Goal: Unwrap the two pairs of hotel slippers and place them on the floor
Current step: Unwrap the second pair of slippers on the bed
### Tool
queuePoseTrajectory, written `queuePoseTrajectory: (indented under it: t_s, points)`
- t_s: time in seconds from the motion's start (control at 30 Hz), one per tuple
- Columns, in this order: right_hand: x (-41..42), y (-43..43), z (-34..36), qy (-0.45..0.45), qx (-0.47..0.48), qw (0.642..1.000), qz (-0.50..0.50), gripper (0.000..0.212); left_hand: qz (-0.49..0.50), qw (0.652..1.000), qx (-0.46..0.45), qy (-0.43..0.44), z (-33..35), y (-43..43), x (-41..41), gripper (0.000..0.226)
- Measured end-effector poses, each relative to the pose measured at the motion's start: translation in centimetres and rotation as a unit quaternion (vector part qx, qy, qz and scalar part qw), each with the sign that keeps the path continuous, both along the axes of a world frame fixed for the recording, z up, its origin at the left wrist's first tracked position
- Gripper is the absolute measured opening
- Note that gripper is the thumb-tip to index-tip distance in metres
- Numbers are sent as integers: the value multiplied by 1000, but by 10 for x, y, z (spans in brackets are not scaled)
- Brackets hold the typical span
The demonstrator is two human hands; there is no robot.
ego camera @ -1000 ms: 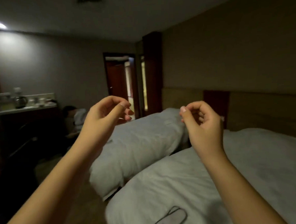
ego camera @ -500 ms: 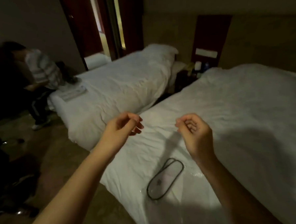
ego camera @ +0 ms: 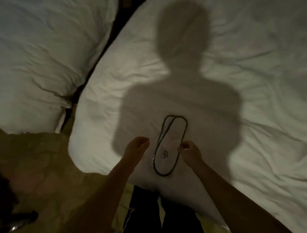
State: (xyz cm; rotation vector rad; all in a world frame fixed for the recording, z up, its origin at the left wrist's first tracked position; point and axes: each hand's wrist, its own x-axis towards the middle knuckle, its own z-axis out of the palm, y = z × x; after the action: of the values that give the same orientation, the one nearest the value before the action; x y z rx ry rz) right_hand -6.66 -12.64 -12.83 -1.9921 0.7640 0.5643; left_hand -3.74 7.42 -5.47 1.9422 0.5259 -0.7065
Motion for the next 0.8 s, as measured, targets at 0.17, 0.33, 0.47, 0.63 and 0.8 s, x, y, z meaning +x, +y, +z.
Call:
queuePoseTrajectory:
  t_s: [0.17,0.33,0.47,0.63,0.8]
  points:
    - [-8,30,-49,137,96,978,-120,73,-47,996,13,69,-43,29,22,35]
    - [2,62,-49,99,113,955,-256,69,-83,993,-1,90,-53,50,54,38]
    - [2,65,-20,45,192,940,-278,46,-120,989,-19,84,-51,39,66,54]
    - [-7,63,46,-46,294,931,-212,30,-152,969,-174,91,-23,20,70,29]
    - [8,31,119,-150,112,958,-217,43,-141,964,-214,71,11,19,68,34]
